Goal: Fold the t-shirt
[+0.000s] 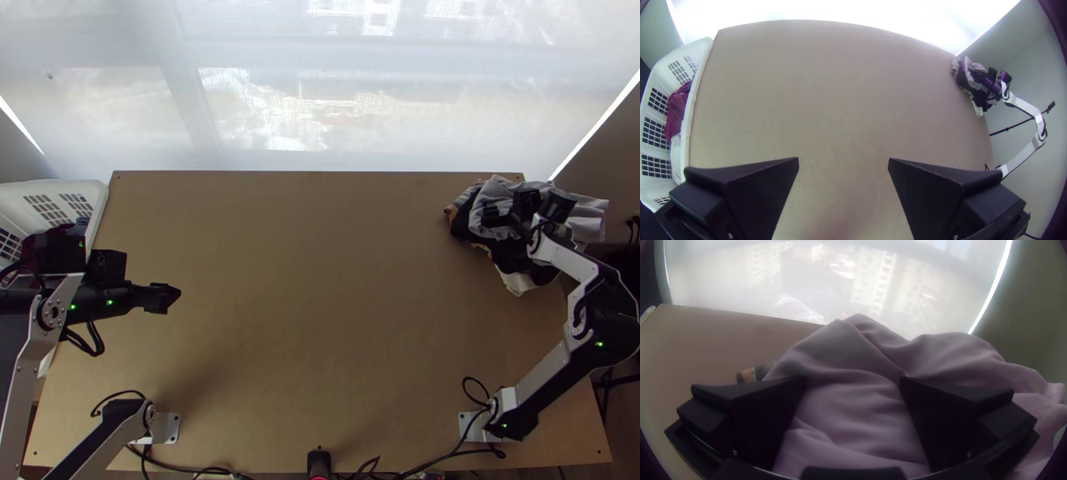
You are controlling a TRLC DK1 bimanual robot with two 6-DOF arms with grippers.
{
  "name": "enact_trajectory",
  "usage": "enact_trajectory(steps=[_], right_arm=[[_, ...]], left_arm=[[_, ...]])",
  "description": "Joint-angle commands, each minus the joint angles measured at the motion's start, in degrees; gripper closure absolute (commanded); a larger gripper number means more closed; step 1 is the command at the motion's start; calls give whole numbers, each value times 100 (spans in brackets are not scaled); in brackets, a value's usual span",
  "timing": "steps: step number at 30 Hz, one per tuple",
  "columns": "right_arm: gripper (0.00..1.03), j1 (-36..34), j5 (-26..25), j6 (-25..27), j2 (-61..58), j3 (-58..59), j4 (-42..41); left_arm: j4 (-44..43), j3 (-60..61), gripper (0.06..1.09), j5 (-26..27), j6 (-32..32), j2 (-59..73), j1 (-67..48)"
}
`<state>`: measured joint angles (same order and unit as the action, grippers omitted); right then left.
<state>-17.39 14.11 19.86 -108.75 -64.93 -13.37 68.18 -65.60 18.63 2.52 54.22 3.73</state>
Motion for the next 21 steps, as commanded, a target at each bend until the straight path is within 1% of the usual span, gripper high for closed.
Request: enact_trajectory(steps=[1,4,9,13,16,21], right_arm=[[5,-230,-75,-70,-683,244,-342],[5,-318,-75,-210,-437,340,-342],[5,-318,-40,-289,284,208,-289],[5,-265,48,-307,697,-196,141],[5,-186,74,-439,1040,-451,405],[5,165,66,-808,1954,-451,686]], left_arm=[[310,-40,11,-97,38,-210,58],[310,-84,11,-105,38,-210,58],[134,-40,11,-97,29,-210,49],[-59,-23,11,-97,20,-201,49],[-165,-40,11,-105,38,-245,49],[-578,-14,11,-158,38,-429,58]])
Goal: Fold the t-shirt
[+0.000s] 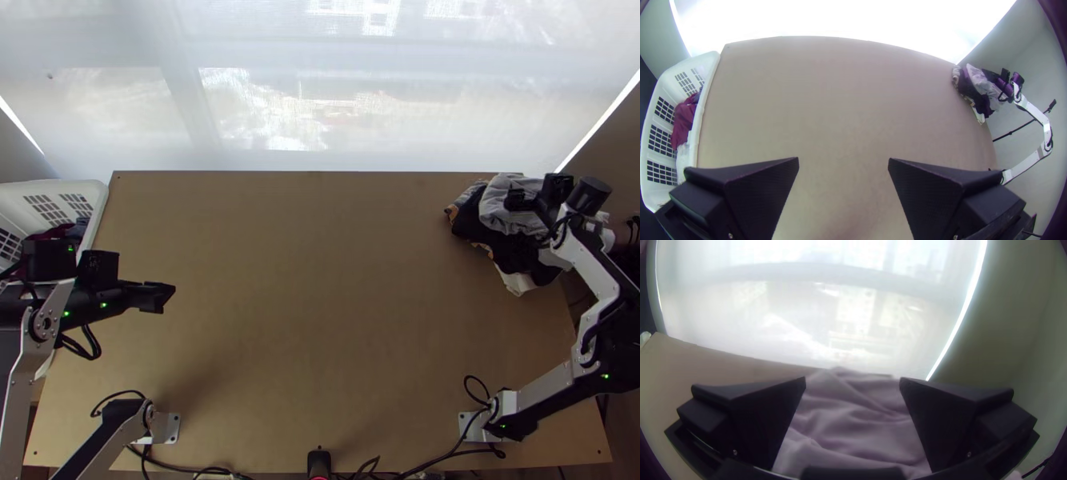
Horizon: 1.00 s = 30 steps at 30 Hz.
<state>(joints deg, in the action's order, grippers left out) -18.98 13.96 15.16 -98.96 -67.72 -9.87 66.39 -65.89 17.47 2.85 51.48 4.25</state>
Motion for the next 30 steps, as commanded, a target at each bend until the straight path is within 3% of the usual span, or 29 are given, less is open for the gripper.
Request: enact_trajectory(steps=[1,4,7,10,12,14,15,19,24,27,28,29,30], right_arm=[[5,395,81,-470,1195,-118,336],[5,624,63,-839,1783,31,389],[5,931,63,-971,2355,330,644],[5,1441,-42,-496,2908,752,1180],[5,1731,-306,-496,3330,1130,1330],[5,1907,-745,-1129,3866,1657,1277],[5,2039,-895,-1182,4183,1965,1224],[5,2540,-1554,-1217,5677,3529,257],[5,3120,-2028,-971,7303,5050,29],[5,3375,-2327,-558,8850,5946,29],[5,3392,-2371,-452,9650,6210,134],[5,3428,-2389,-487,9957,6201,837],[5,3410,-2433,-400,9869,6175,741]], left_arm=[[-487,15,11,-165,14,-191,6],[-829,94,11,-675,5,-288,6],[-1049,366,11,-842,-127,-367,173],[-1322,700,11,-1027,-30,-631,181],[-1735,911,11,-1194,119,-982,173],[-2429,1219,11,-1194,-145,-1395,181],[-2666,1368,11,-1194,-250,-1589,181],[-2719,1711,11,-1211,-250,-1914,181],[-3334,2458,11,-1387,-224,-2907,181],[-3598,3108,11,-1370,-22,-3681,164],[-3616,3310,11,-1378,14,-3927,164],[-3616,3513,11,-1378,14,-4182,173],[-3589,3715,11,-1378,14,-4524,181]])
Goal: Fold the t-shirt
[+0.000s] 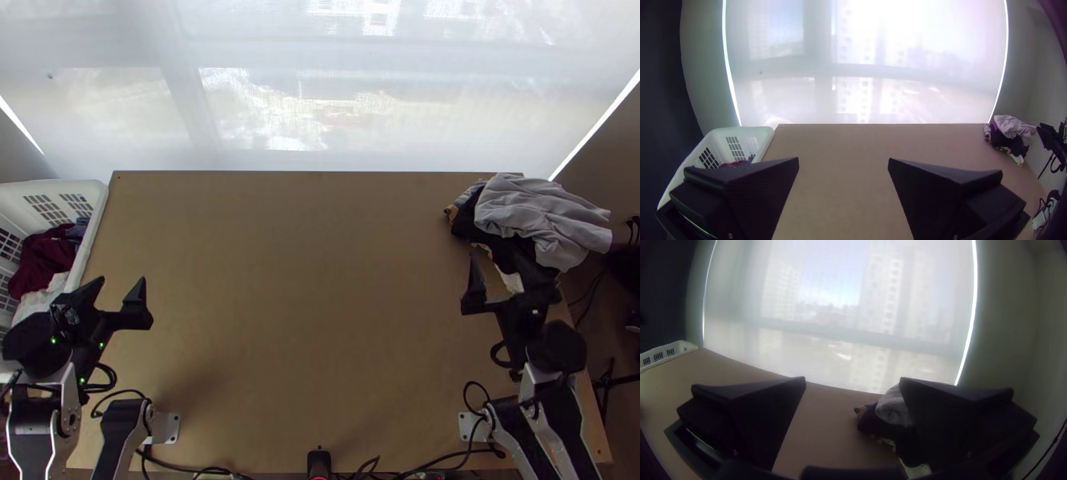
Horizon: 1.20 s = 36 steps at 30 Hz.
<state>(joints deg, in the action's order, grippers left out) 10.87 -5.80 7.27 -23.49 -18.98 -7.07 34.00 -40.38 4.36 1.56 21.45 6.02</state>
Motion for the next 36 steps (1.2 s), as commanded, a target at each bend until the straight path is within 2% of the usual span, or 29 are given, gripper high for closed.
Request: enact_trajectory(steps=[1,4,7,10,13,17,20,36], right_arm=[[5,372,-510,407,2384,1327,461],[5,143,-518,433,2384,1327,575],[5,222,-501,337,2375,1336,936],[5,591,-501,-182,2375,1336,1524],[5,1207,-501,-235,2375,1327,1665],[5,1277,-501,-358,2375,1318,1595],[5,1294,-483,-823,2357,1336,1885],[5,1163,-483,-832,2366,1345,1894]], left_arm=[[-412,1393,11,-76,169,-1996,31],[-482,1709,11,-84,257,-1996,206],[-623,2157,11,-58,257,-2180,277],[-825,2491,11,-76,283,-2172,83],[-412,2614,11,-67,301,-2154,83],[-236,2588,11,-76,283,-2163,83],[-227,2588,11,-76,283,-2163,83],[-227,2588,11,-76,292,-2163,101]])
